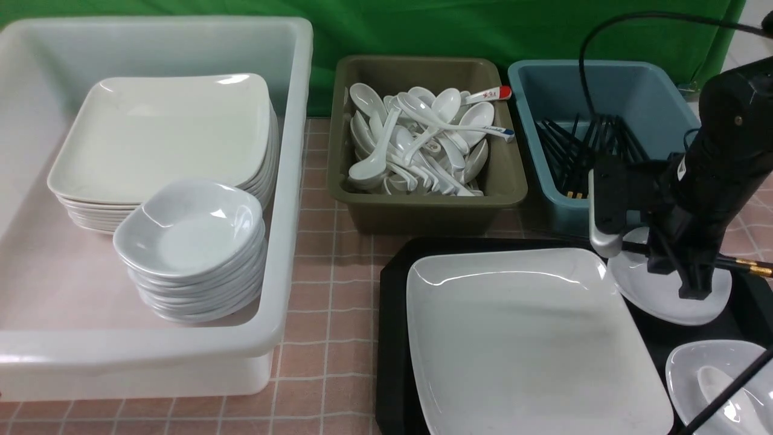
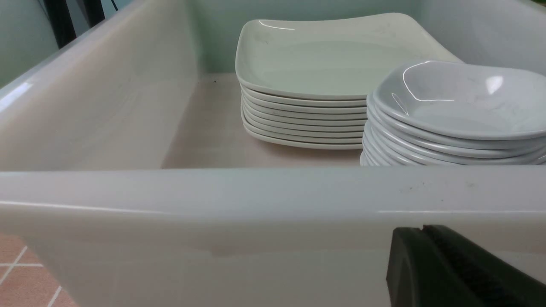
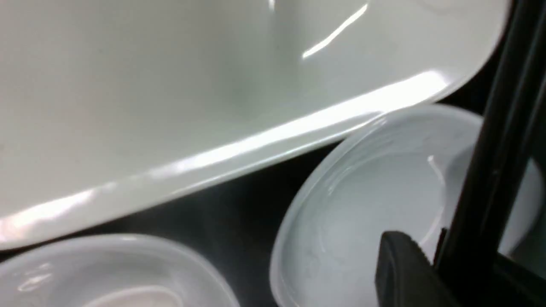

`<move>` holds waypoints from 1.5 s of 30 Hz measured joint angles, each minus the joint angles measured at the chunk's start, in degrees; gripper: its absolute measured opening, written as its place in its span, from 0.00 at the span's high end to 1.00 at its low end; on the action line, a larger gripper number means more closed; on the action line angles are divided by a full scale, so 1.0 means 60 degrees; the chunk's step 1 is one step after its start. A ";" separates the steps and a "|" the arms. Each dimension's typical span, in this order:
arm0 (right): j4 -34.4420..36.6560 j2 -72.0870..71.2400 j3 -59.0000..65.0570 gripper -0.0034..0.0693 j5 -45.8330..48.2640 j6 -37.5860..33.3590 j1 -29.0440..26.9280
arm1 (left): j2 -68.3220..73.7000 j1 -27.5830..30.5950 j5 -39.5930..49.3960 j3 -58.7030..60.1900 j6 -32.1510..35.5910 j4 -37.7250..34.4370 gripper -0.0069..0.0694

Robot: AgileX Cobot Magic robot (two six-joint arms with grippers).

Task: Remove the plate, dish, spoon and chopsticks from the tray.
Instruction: Use the right arm to put the chopsticks into the small storage box on the right

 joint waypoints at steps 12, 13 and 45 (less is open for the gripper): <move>0.0114 -0.1172 -0.1852 0.75 -0.2422 0.5983 0.0067 | 0.0000 0.0000 0.0000 0.0000 0.0009 0.0000 0.88; 0.0142 -0.1111 -0.1904 0.75 -0.3158 0.7049 -0.0072 | 0.0000 0.0000 0.0000 0.0000 0.0009 0.0000 0.88; 0.0162 -0.1471 -0.1991 0.89 -0.1162 1.1405 -0.1550 | 0.0000 0.0000 0.0000 0.0000 0.0040 0.0000 0.88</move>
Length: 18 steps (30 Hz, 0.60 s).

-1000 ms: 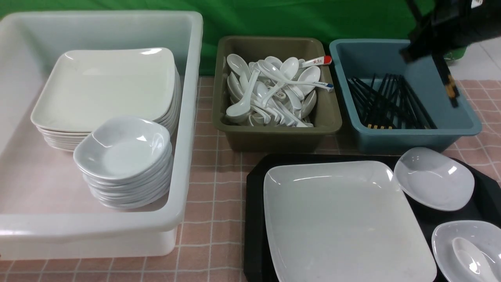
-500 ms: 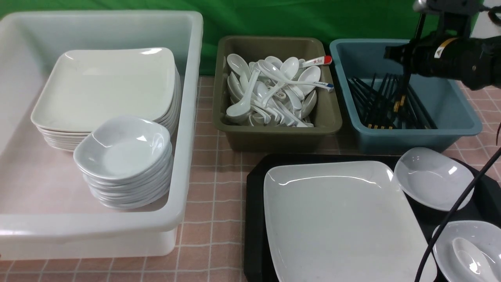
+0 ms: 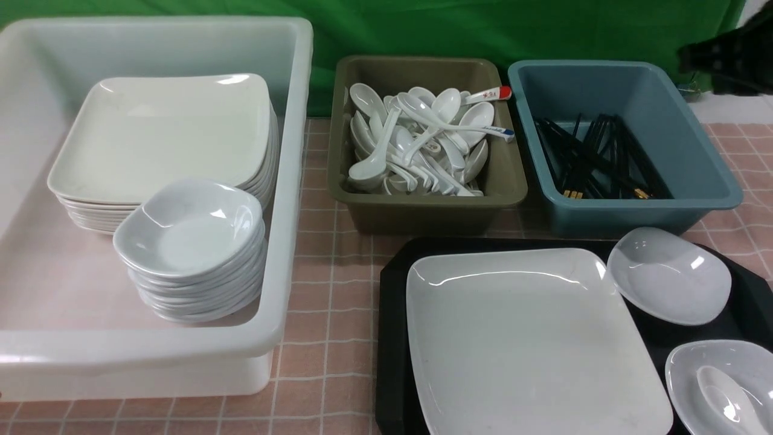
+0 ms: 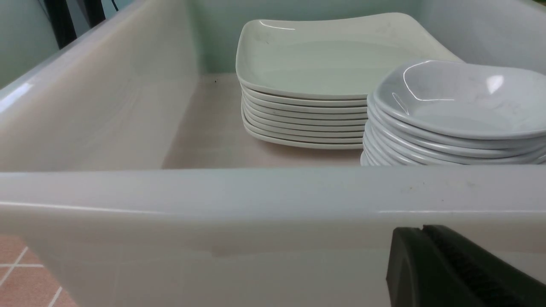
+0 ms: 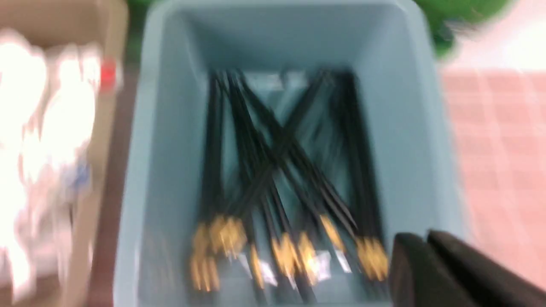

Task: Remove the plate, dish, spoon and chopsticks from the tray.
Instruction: Use the right arm to put the chopsticks into the small storage box on the right, then use the right arm to grab a soup spoon from the plate

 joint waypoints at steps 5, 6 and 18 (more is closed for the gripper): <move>0.0018 -0.2337 0.1313 0.91 0.3927 -0.0284 0.0010 | 0.0000 0.0000 0.0000 0.0000 -0.0028 0.0000 0.88; 0.0023 -0.2631 0.1758 0.91 0.4077 -0.0284 0.0010 | 0.0000 0.0000 0.0000 0.0000 -0.0028 0.0000 0.88; 0.0119 -0.2290 0.6110 0.36 0.3388 -0.0668 0.0010 | 0.0000 0.0000 0.0000 0.0000 -0.0028 0.0000 0.88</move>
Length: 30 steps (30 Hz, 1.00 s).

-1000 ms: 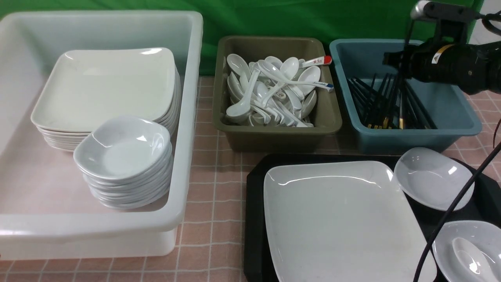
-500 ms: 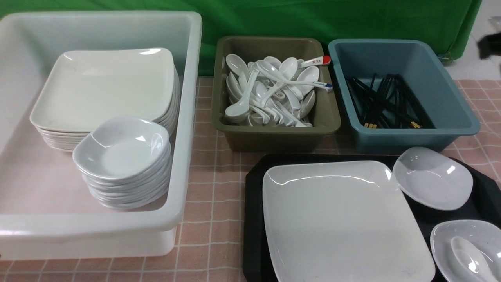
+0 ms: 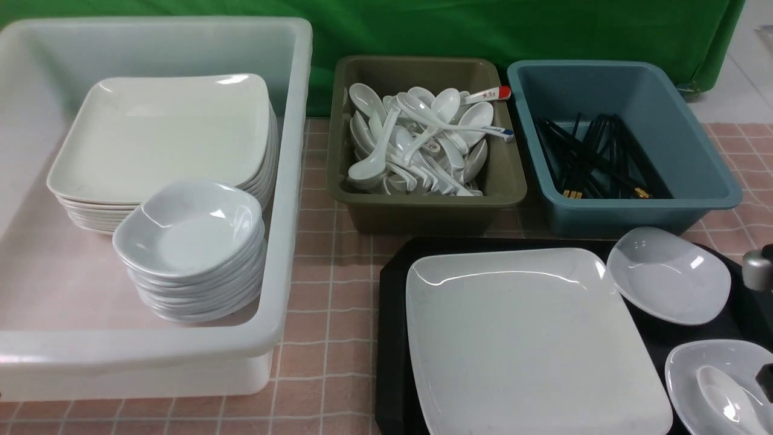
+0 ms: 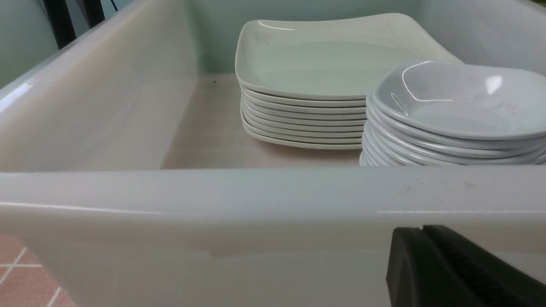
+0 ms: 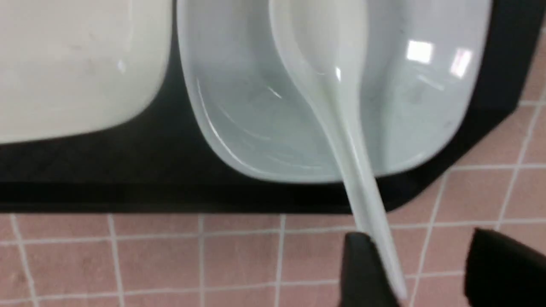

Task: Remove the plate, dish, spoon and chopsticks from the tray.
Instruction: Use the right arm to grab a soup spoon from the plate

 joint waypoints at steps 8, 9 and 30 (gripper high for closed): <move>0.0000 0.1248 0.0010 0.27 -0.1337 -0.0093 0.0000 | 0.0000 0.0000 0.0000 0.0000 0.0000 0.0000 0.88; 0.0000 0.1625 0.0010 0.27 -0.1536 -0.0113 0.0000 | 0.0000 0.0000 0.0000 0.0000 0.0000 0.0000 0.88; 0.0001 0.3175 0.0008 0.48 -0.1834 -0.0683 0.0000 | 0.0000 0.0000 0.0000 0.0000 -0.0004 0.0000 0.88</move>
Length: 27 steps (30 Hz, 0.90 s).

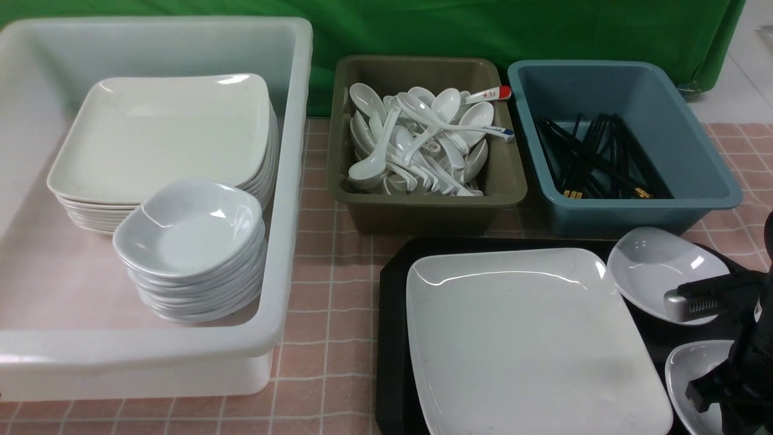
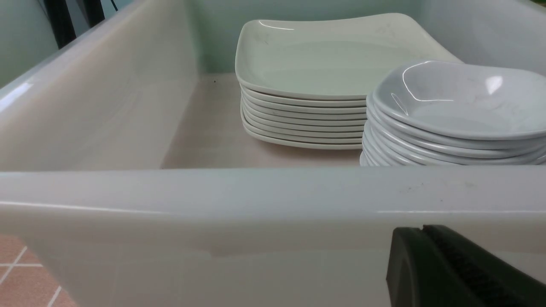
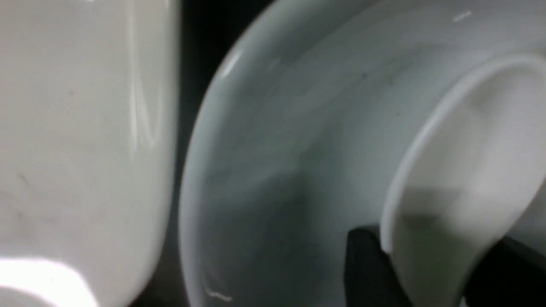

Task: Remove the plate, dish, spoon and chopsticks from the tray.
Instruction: Use the right arm to grab a soup spoon from the plate, then use the right arm to put the soup spoon into the small storage box in the middle

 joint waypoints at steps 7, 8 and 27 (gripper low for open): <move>0.0117 -0.0556 -0.1054 0.48 0.1865 -0.0210 0.0000 | 0.0000 0.0000 0.0000 0.0000 0.0000 0.0000 0.88; 0.0166 -0.0601 -0.1160 0.48 0.1974 -0.0235 0.0000 | 0.0000 0.0000 0.0000 0.0000 0.0000 0.0000 0.88; 0.7825 0.2056 -0.7408 0.48 -0.6073 -0.6005 0.2570 | 0.0000 0.0000 0.0000 0.0000 0.0000 0.0000 0.88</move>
